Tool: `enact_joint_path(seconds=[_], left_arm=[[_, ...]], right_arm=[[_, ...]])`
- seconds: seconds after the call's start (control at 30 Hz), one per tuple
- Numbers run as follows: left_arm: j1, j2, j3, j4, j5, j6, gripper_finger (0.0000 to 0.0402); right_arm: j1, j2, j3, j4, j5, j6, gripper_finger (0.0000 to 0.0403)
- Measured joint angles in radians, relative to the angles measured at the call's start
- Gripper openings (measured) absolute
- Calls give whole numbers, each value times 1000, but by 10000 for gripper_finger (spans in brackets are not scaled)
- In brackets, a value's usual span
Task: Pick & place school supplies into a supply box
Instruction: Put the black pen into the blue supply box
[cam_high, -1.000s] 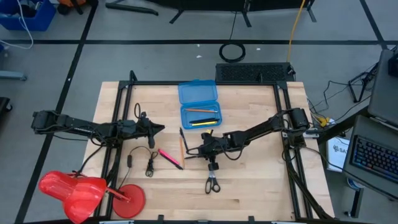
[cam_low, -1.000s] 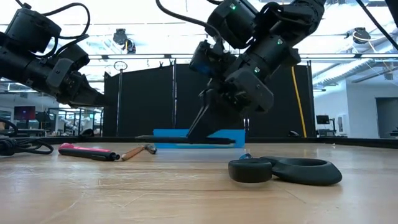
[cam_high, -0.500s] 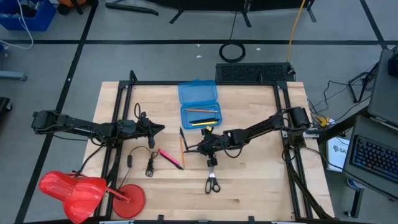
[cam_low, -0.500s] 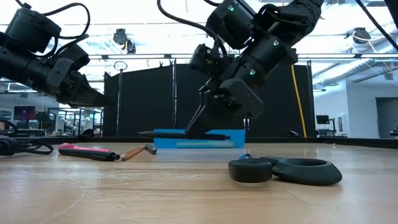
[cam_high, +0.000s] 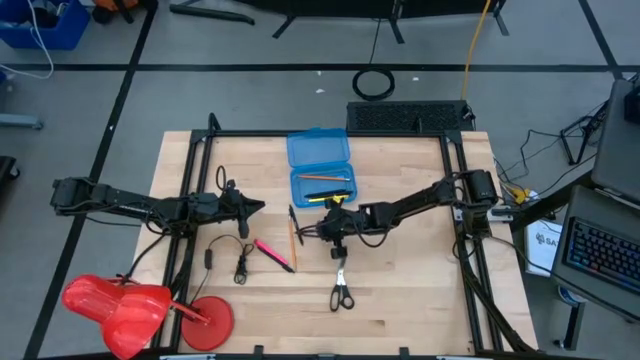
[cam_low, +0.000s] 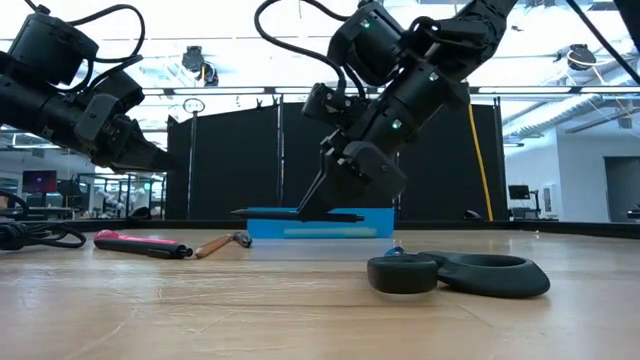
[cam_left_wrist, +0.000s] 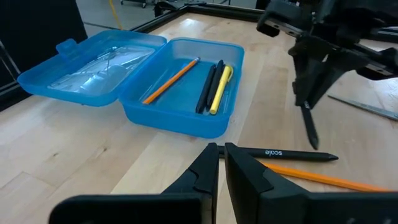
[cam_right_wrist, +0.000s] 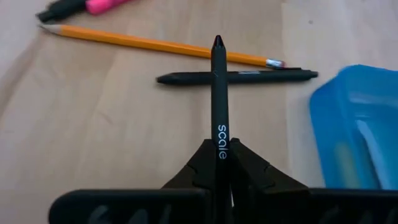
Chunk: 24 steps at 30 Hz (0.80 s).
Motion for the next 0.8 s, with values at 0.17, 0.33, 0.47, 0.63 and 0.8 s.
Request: enact_joint_path(seconds=[0.17,0.33,0.47,0.63,0.8], left_arm=[[0,0,0,0,0,1,31],[0,0,0,0,0,10,31],[0,0,0,0,0,11,31],[0,0,0,-2,1,13,31],[0,0,0,-2,1,13,31]], right_arm=[[-19,0,0,8,66,-42,13],[-44,-6,0,15,97,-69,13],[-51,-27,0,37,148,-112,13],[-54,-64,0,55,236,-174,13],[-94,-74,1,83,288,-213,13]])
